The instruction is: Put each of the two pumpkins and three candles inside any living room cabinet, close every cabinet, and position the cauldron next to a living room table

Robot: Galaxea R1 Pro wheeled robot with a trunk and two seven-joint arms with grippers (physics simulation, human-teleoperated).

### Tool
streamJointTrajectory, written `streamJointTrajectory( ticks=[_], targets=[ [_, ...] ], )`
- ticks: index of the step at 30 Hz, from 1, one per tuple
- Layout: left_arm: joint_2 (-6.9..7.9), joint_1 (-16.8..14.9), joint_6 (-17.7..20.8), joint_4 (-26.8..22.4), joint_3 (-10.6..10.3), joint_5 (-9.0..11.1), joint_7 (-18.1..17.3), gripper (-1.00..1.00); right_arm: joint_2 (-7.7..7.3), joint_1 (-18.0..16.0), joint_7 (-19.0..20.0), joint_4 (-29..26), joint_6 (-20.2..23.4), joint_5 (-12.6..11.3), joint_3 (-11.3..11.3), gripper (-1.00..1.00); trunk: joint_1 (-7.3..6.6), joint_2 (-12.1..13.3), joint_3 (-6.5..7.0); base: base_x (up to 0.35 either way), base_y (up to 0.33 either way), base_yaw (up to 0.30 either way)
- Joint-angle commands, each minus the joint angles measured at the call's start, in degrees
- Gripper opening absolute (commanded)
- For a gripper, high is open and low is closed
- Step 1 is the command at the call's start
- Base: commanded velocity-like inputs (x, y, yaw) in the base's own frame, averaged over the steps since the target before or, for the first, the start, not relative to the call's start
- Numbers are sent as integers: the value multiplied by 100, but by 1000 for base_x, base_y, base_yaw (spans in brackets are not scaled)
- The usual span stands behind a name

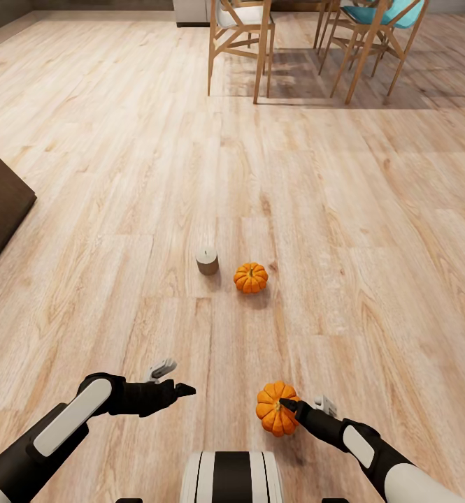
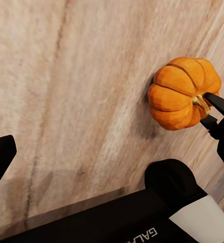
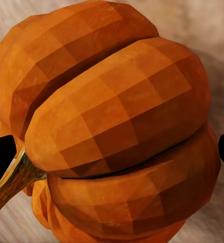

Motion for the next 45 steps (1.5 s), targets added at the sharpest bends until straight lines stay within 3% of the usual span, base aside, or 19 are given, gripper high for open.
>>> streamJointTrajectory(
  ticks=[1,45],
  targets=[
    [5,-4,-4,-7,-9,60,55,100,-8,0,-268,5,-3,20,36,-100,0,-1,-4,0,0,0],
    [7,-4,-11,36,8,-4,88,100,-17,0,-253,-74,9,3,36,-100,-111,56,949,0,0,0]
  ],
)
